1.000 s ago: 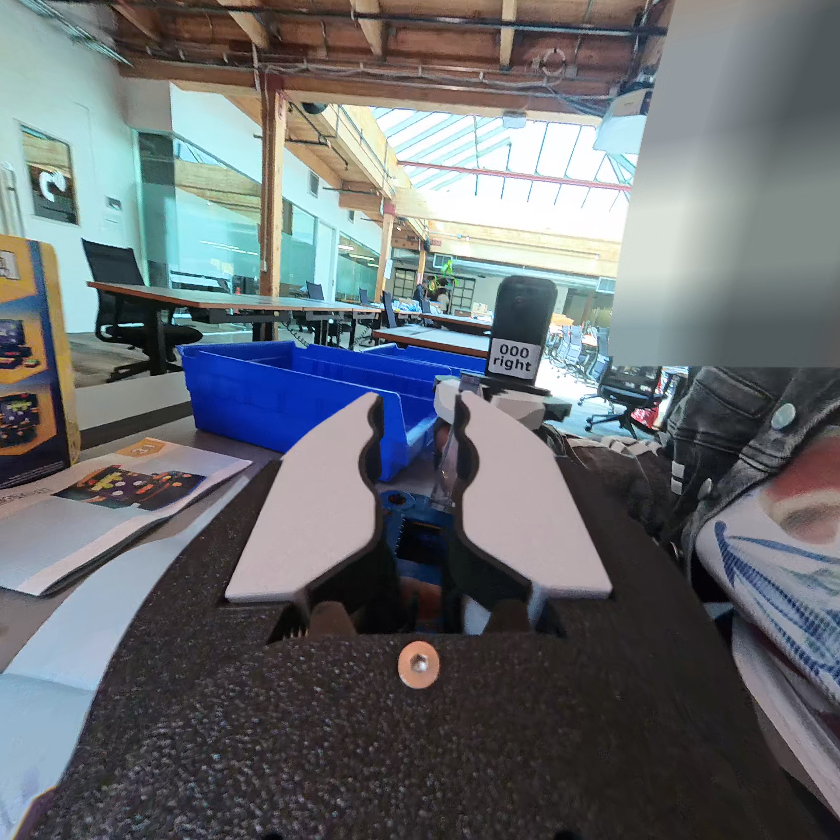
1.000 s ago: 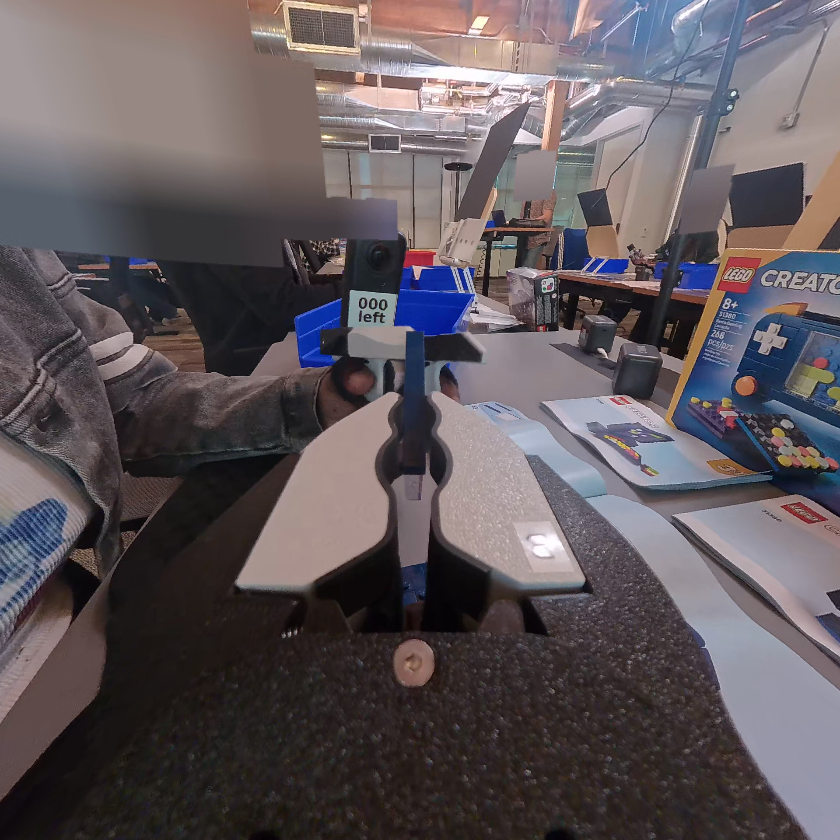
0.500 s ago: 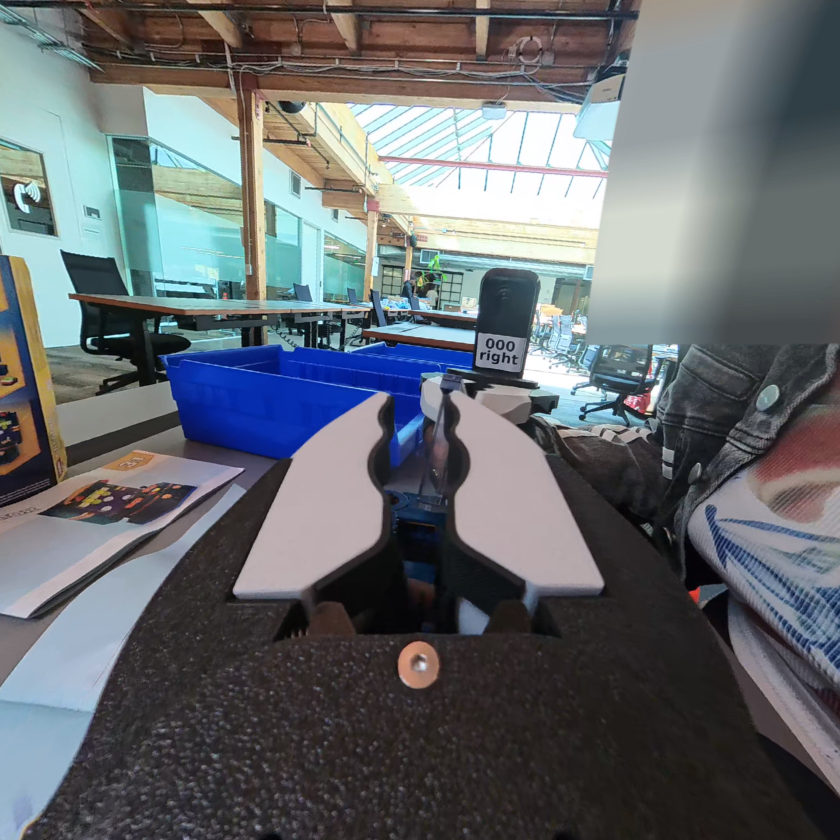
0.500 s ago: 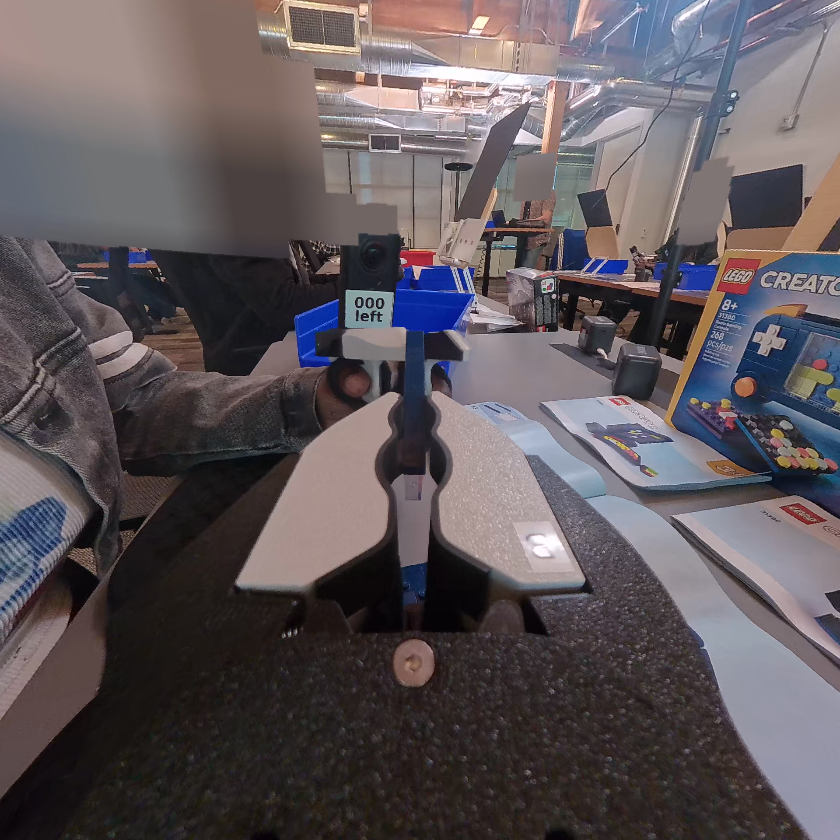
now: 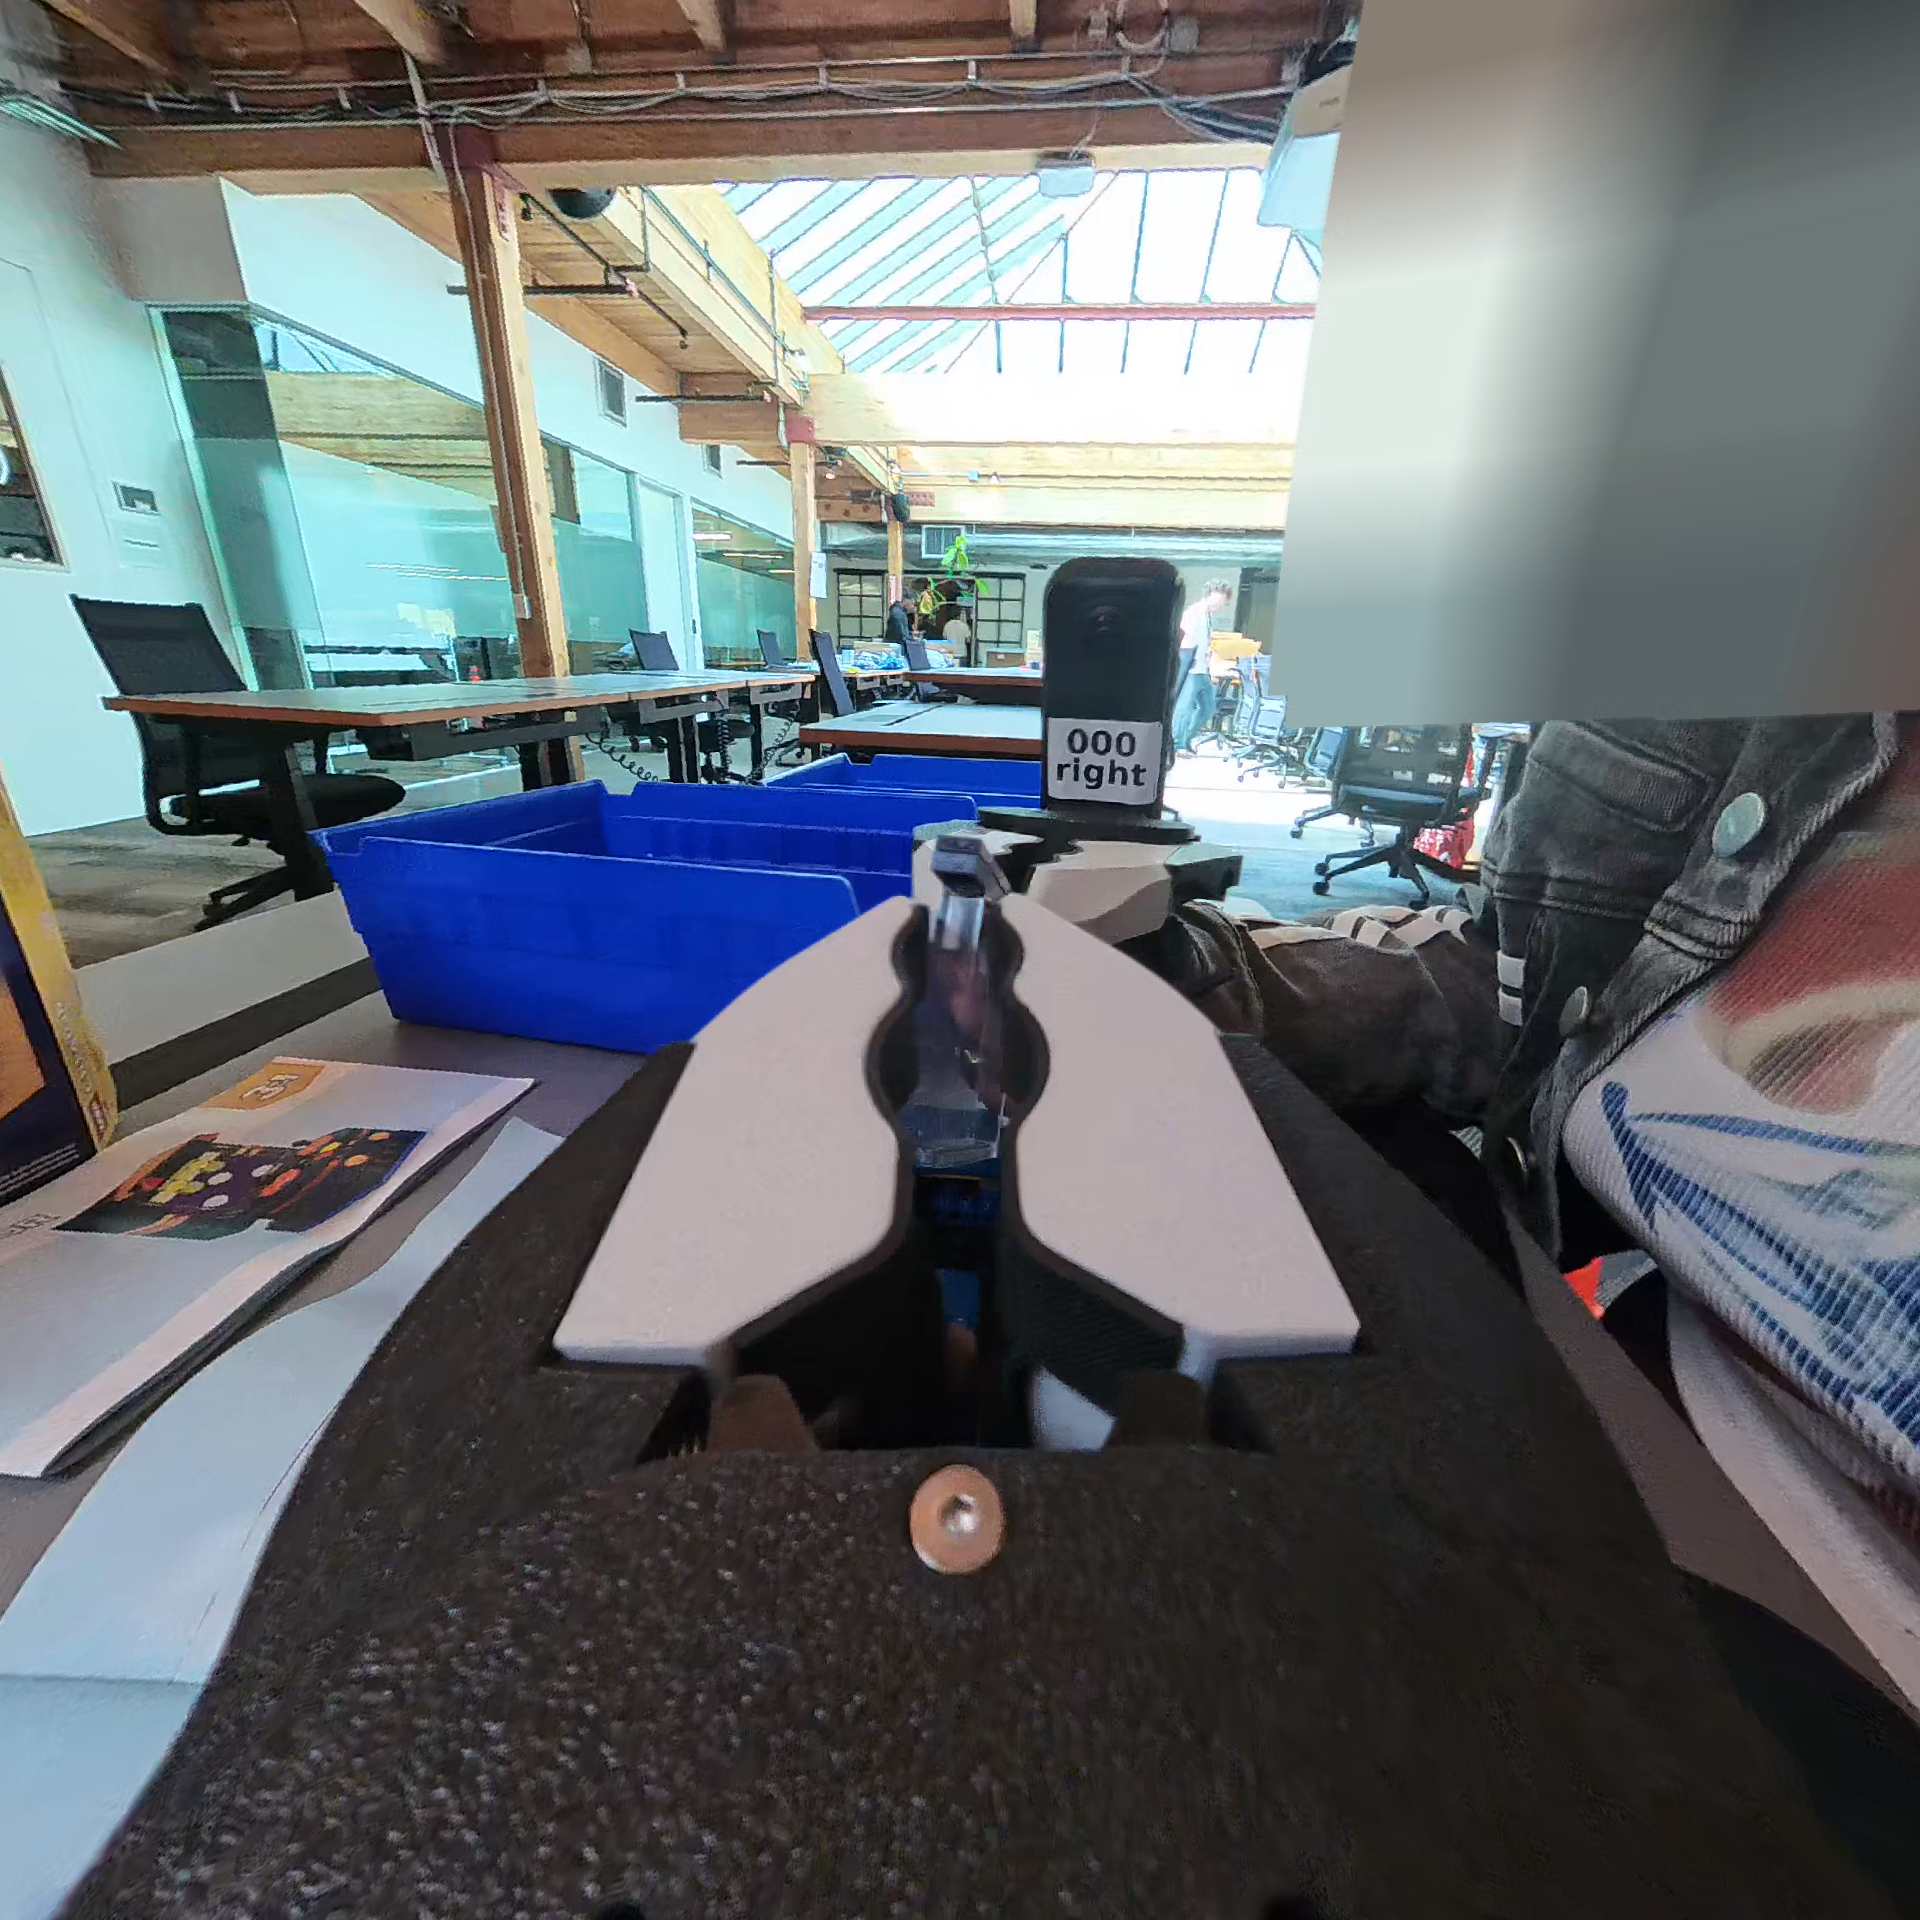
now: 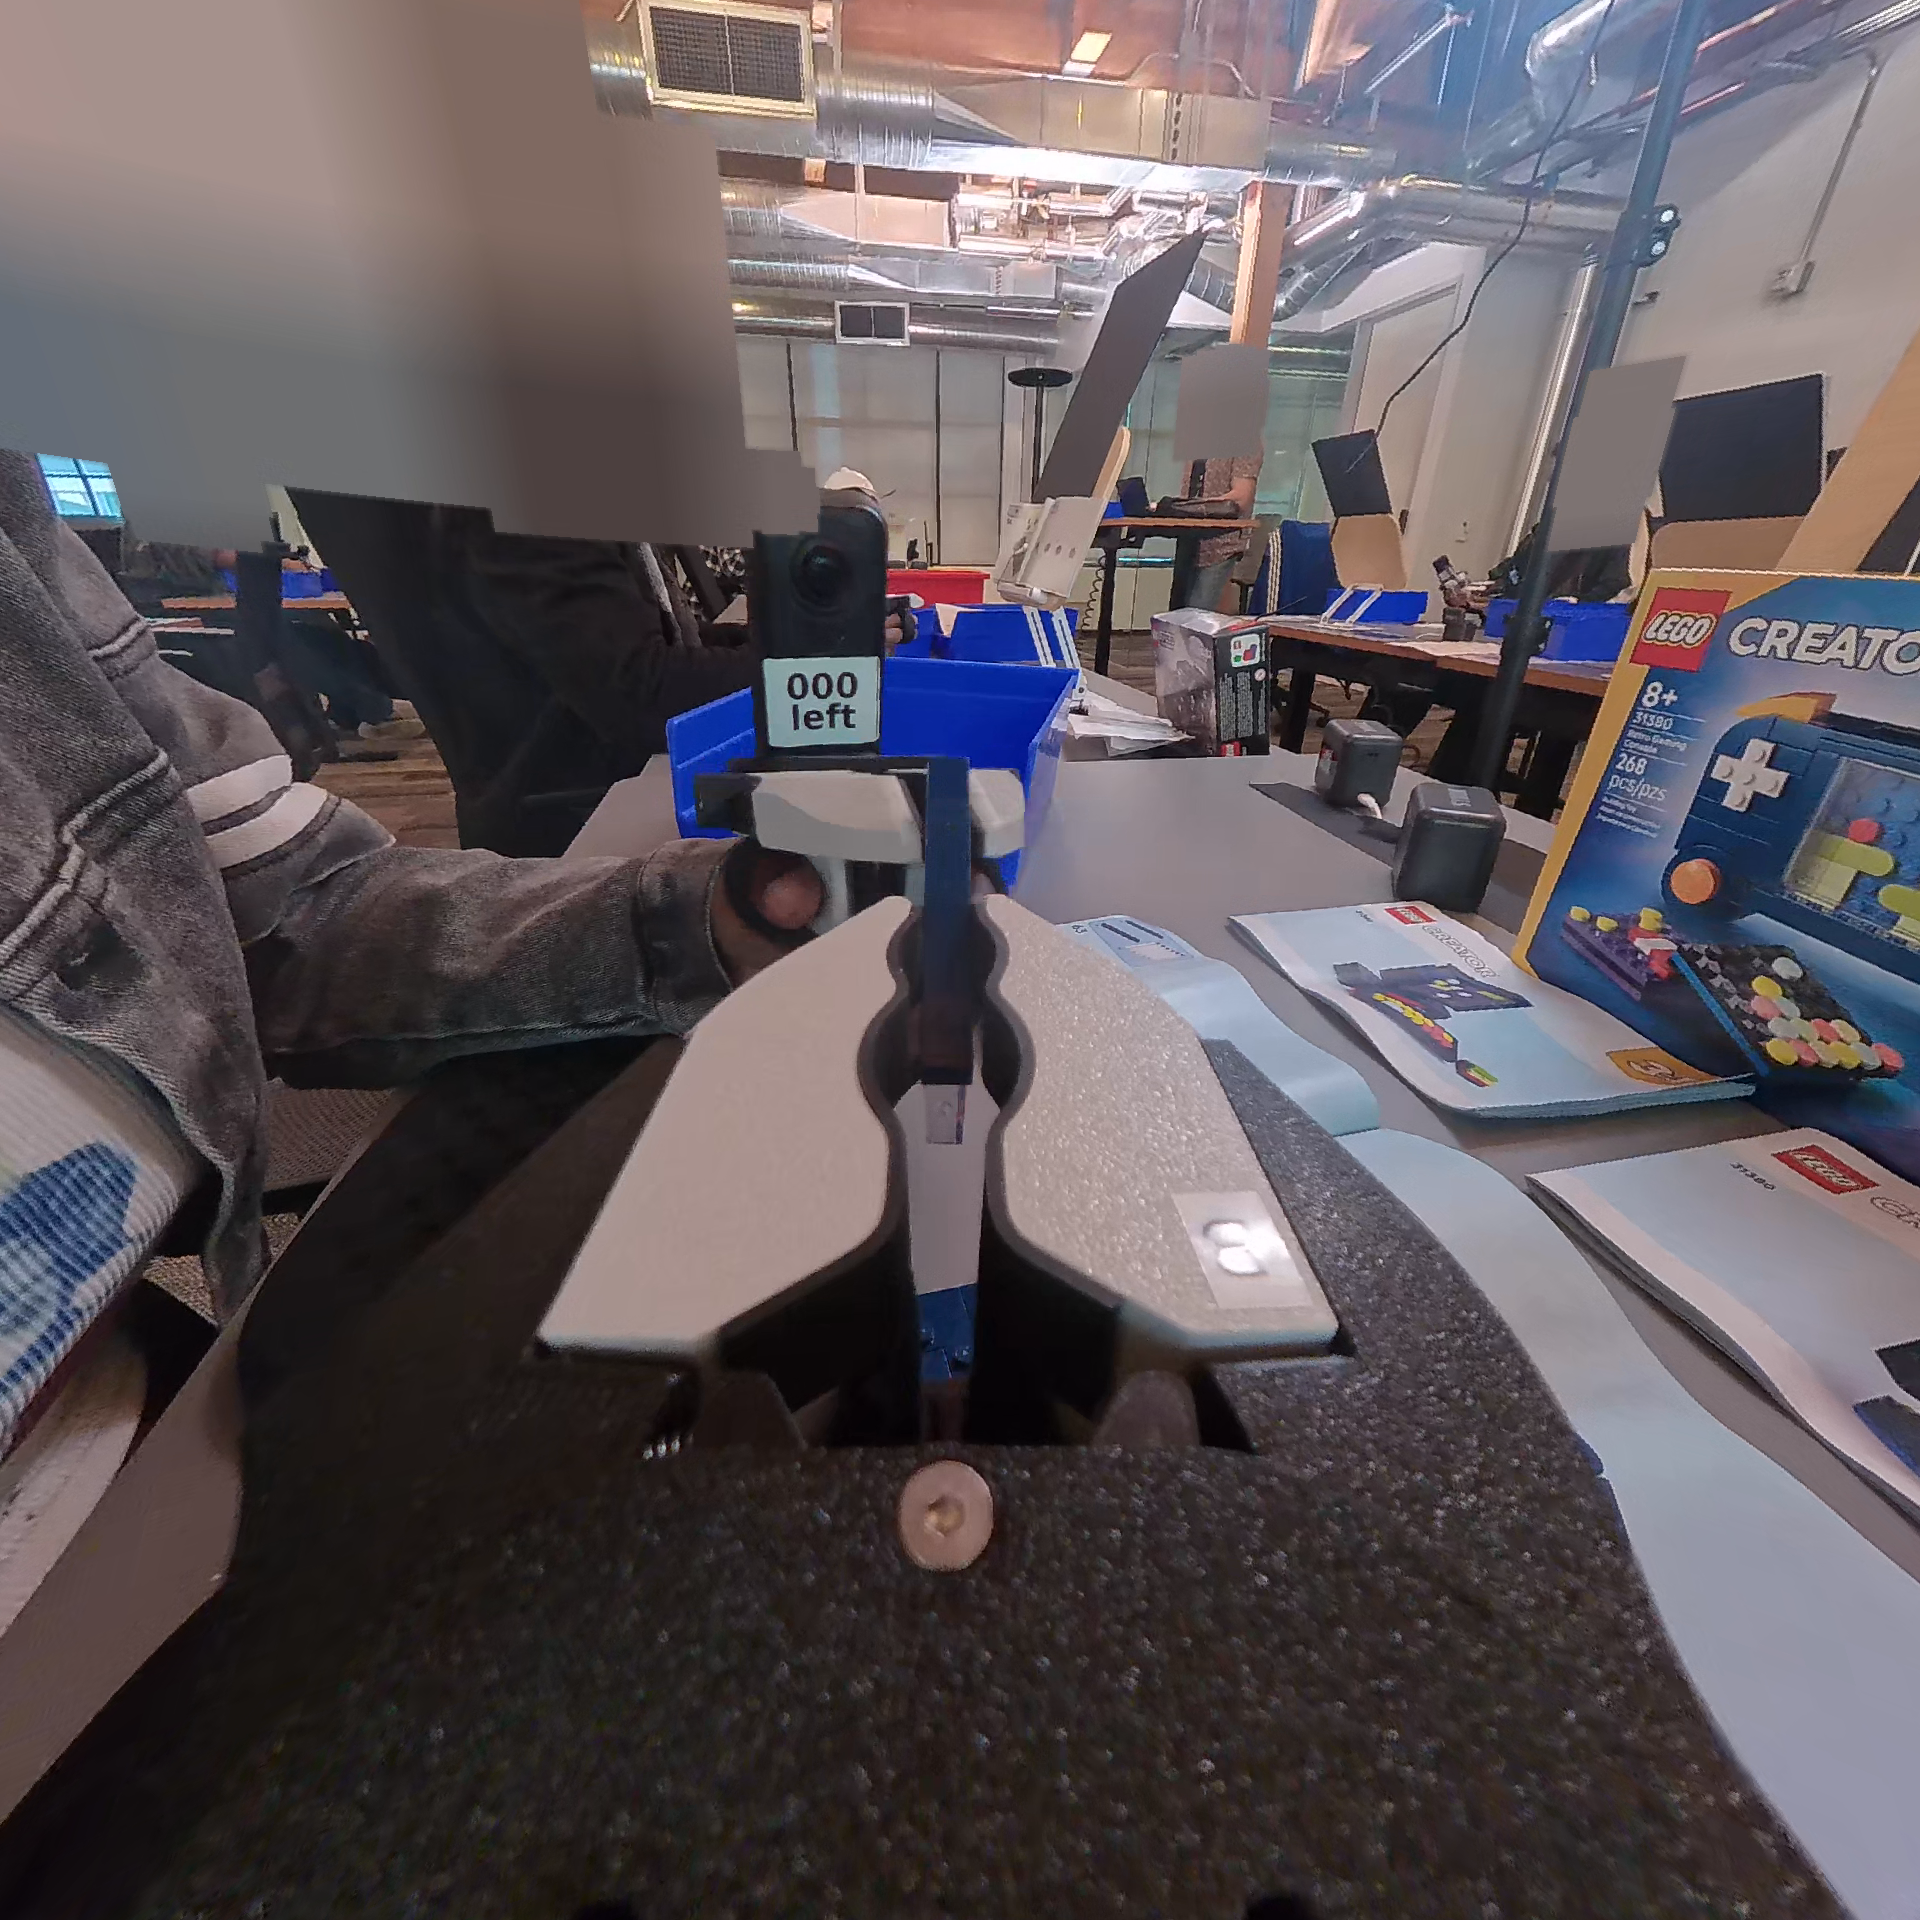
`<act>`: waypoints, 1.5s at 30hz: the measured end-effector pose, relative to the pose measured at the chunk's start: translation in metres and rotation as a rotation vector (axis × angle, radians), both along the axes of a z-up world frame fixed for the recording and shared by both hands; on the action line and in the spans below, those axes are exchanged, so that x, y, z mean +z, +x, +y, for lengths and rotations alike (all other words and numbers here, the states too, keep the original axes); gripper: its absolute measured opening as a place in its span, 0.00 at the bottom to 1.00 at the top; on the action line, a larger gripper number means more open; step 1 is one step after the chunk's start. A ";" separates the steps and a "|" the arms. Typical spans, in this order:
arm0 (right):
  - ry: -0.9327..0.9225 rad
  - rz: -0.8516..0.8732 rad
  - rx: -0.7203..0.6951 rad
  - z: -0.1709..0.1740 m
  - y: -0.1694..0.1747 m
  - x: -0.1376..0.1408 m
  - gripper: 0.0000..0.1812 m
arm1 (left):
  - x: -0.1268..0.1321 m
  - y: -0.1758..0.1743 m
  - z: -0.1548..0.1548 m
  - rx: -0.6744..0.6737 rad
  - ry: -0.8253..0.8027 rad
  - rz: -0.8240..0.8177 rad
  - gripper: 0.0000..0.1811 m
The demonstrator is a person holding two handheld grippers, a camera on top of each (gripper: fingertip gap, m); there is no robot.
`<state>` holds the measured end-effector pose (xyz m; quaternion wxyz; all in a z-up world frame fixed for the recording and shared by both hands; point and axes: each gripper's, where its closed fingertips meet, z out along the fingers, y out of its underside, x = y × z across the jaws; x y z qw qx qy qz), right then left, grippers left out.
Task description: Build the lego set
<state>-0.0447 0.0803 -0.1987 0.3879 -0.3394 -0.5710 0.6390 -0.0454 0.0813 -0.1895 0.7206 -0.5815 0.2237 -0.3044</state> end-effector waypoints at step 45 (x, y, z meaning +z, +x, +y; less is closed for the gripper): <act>-0.278 -0.258 0.139 -0.002 -0.005 -0.020 0.04 | -0.009 -0.004 0.006 -0.114 -0.224 -0.190 0.04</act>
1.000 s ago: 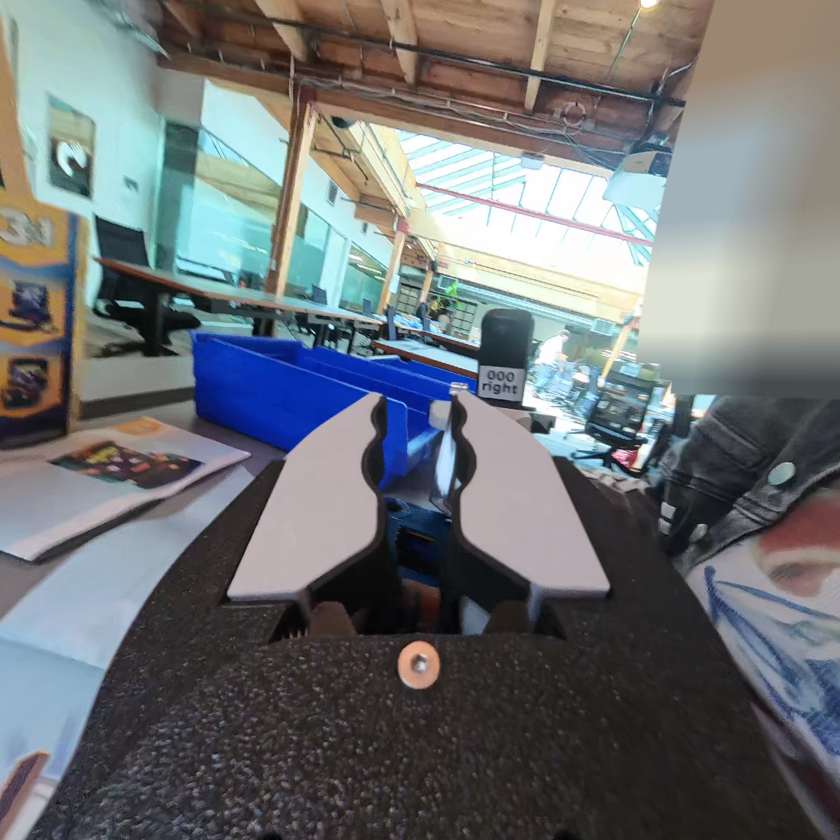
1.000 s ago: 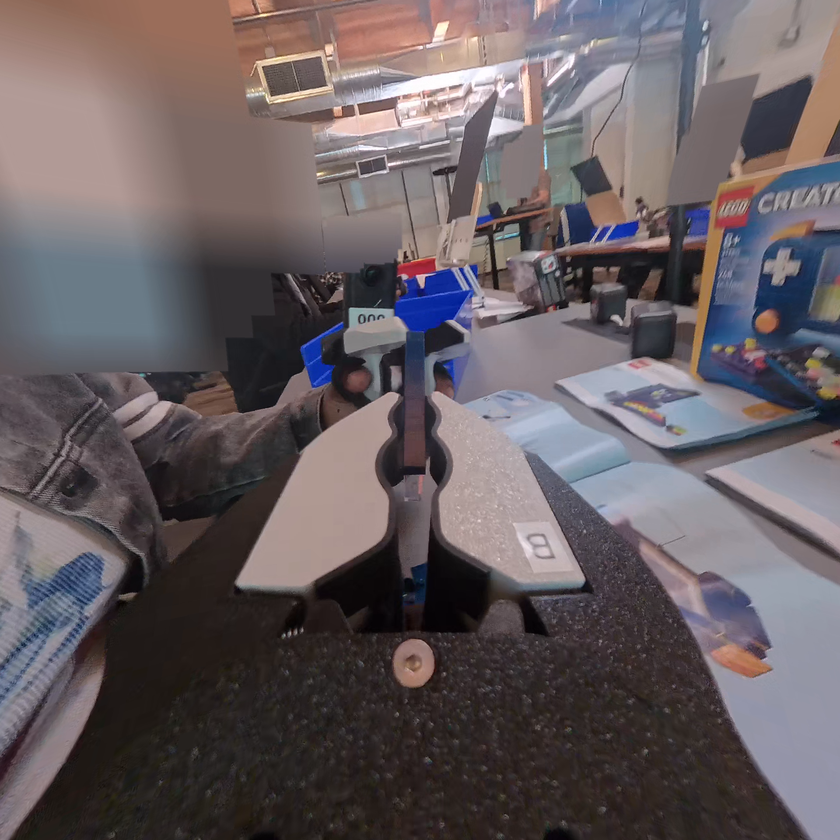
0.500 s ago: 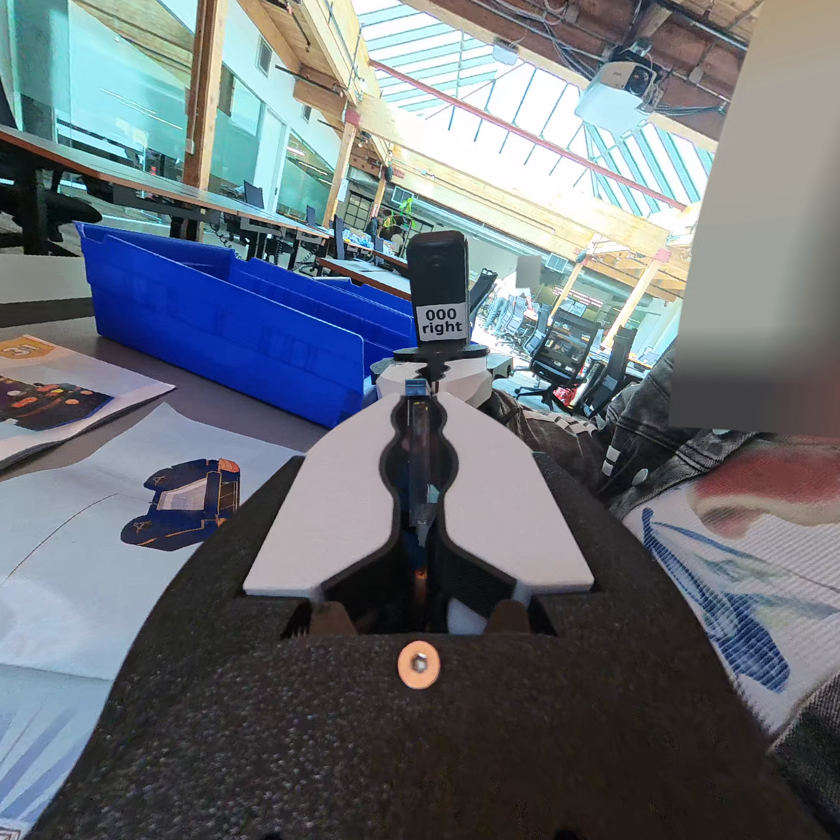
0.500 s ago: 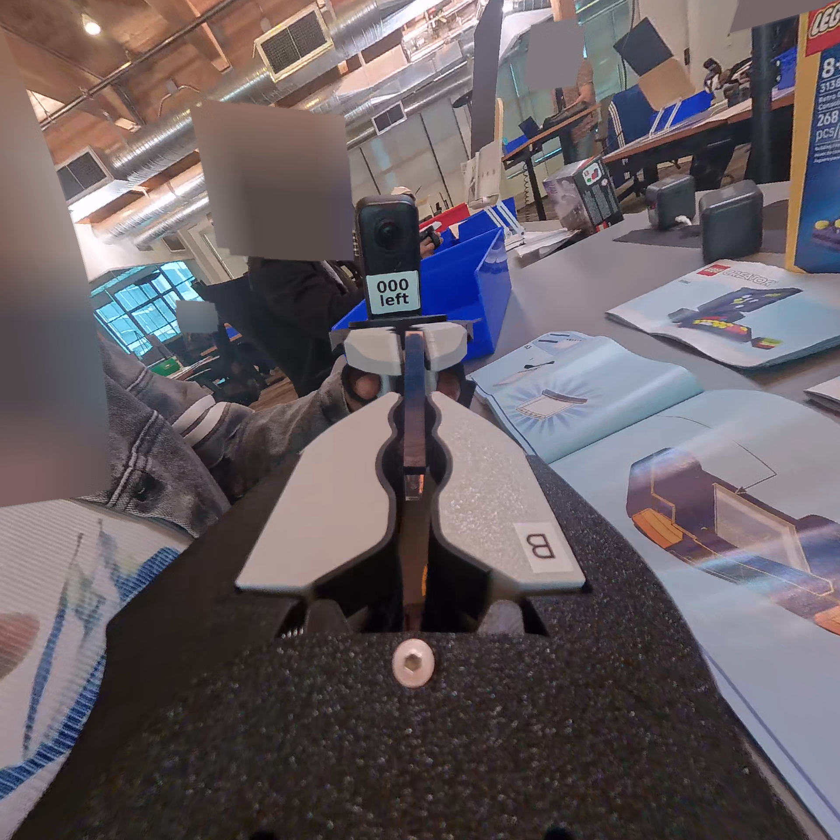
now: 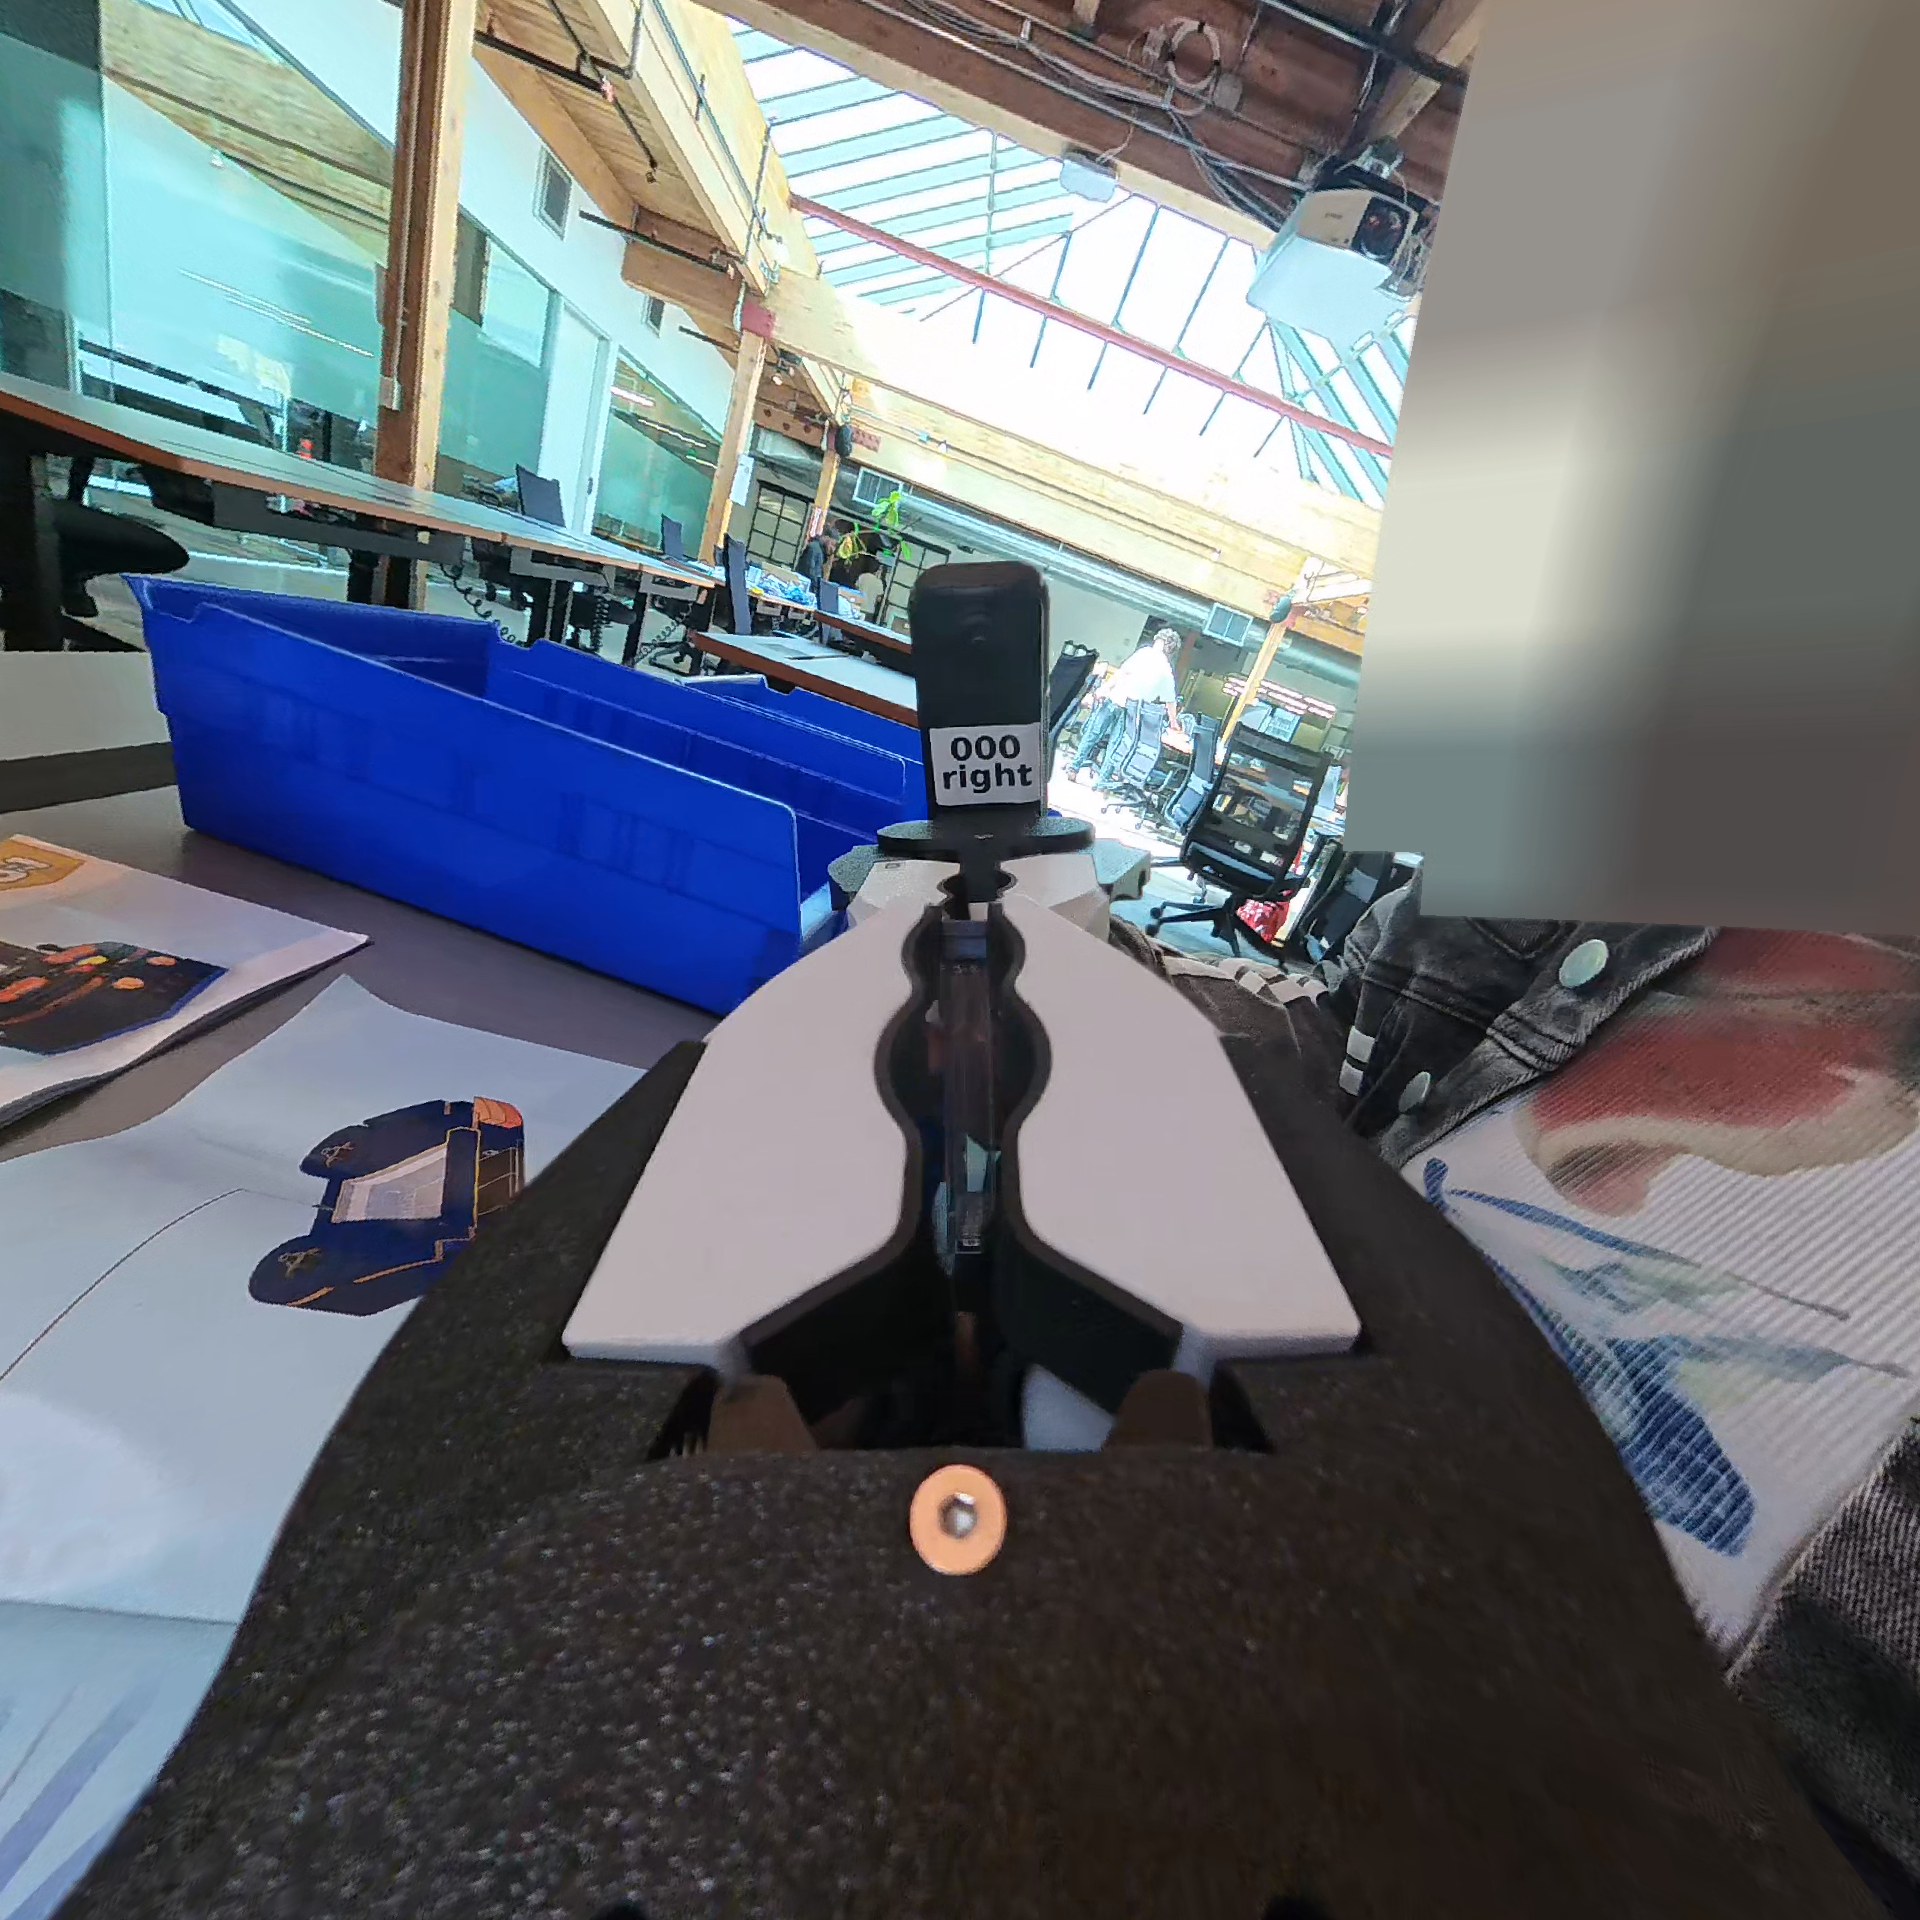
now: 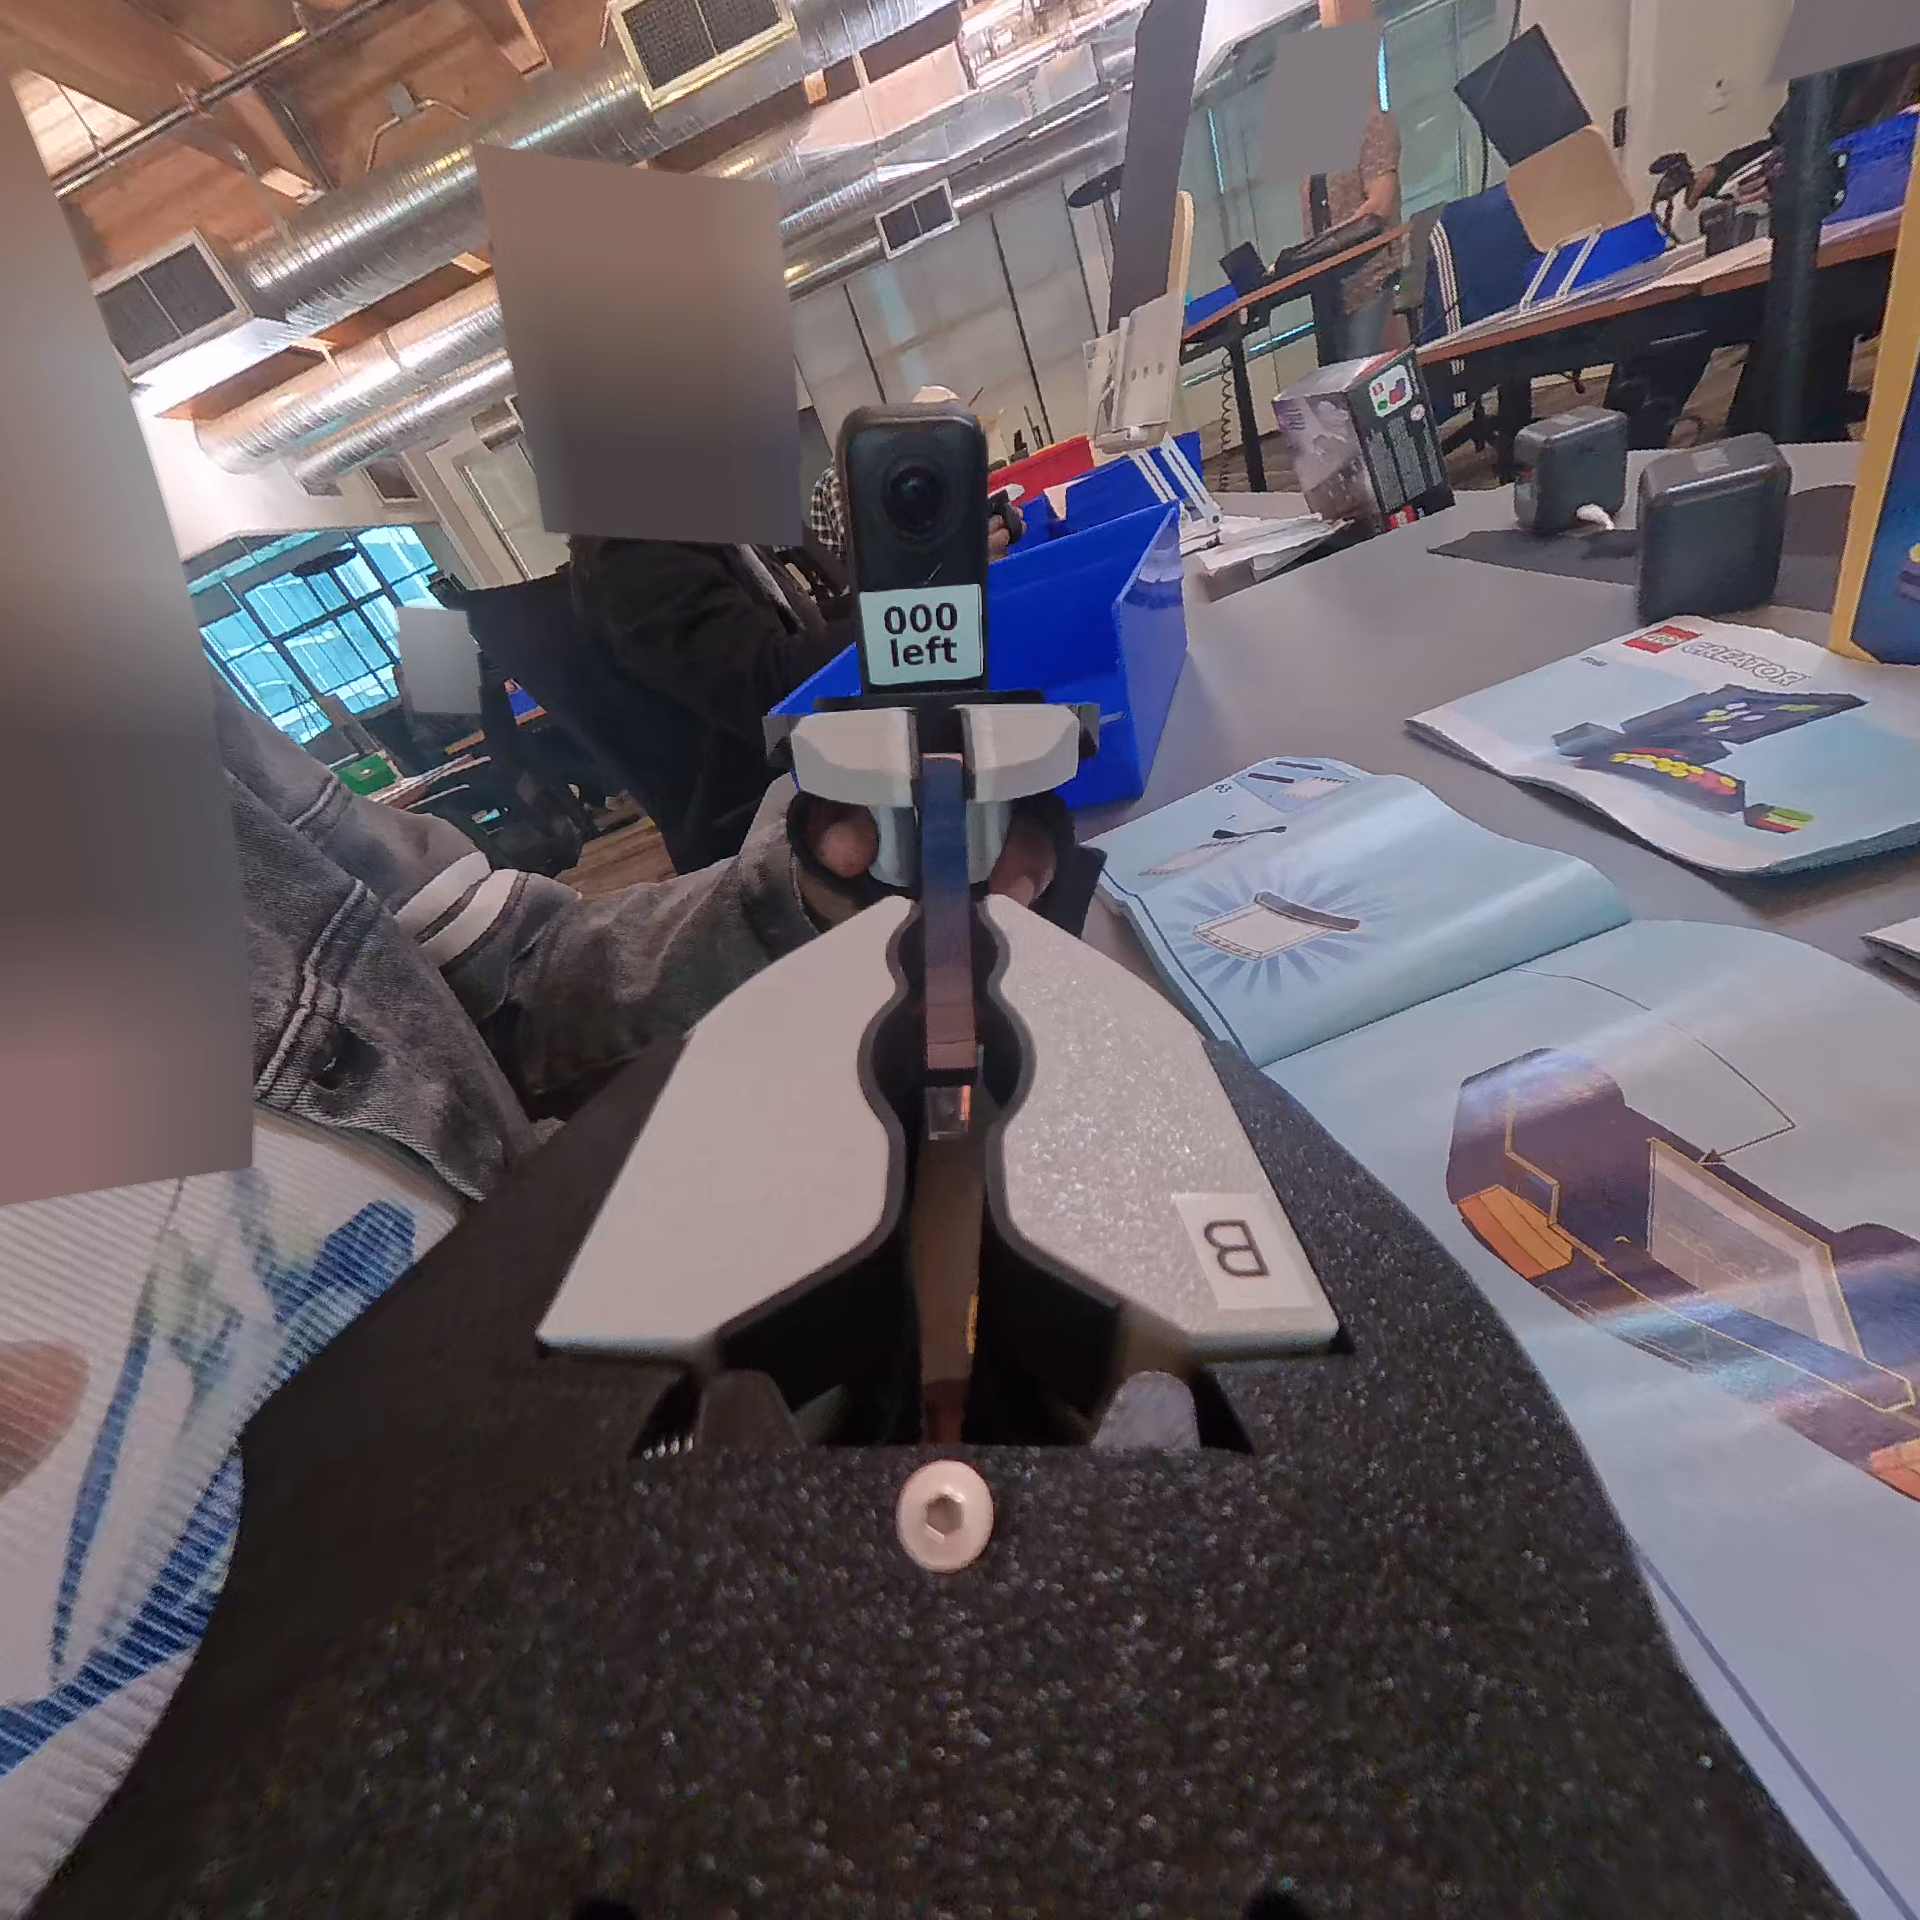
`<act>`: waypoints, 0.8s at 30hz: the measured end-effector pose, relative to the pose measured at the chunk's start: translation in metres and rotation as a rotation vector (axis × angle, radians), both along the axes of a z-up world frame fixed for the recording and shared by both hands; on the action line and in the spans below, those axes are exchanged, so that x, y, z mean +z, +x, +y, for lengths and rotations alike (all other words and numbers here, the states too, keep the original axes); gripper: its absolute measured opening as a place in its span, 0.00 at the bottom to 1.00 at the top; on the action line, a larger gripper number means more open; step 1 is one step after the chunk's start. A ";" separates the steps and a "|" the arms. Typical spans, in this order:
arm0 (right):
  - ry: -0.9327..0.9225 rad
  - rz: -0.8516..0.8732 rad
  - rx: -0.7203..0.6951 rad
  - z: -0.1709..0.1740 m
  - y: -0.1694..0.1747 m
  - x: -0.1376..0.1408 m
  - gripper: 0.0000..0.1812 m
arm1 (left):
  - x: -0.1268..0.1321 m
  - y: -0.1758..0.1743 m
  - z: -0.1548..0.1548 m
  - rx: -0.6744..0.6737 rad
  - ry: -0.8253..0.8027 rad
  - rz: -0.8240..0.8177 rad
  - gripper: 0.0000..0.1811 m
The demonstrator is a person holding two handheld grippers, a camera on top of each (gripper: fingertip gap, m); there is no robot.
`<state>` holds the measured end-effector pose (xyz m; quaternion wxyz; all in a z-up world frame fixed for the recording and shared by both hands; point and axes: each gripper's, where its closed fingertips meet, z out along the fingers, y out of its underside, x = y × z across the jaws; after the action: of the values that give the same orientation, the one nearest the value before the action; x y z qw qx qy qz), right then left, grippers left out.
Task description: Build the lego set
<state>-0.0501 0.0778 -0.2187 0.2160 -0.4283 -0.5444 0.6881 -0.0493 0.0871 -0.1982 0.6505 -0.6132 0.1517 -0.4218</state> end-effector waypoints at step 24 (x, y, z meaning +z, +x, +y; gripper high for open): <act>-0.381 -0.448 0.437 -0.032 0.025 -0.001 0.04 | -0.007 0.005 -0.052 0.086 0.398 1.018 0.20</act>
<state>-0.0255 0.0454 -0.2196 -0.1443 -0.4748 -0.5187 0.6962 -0.0444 0.0355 -0.2049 0.6150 -0.6107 0.4988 -0.0082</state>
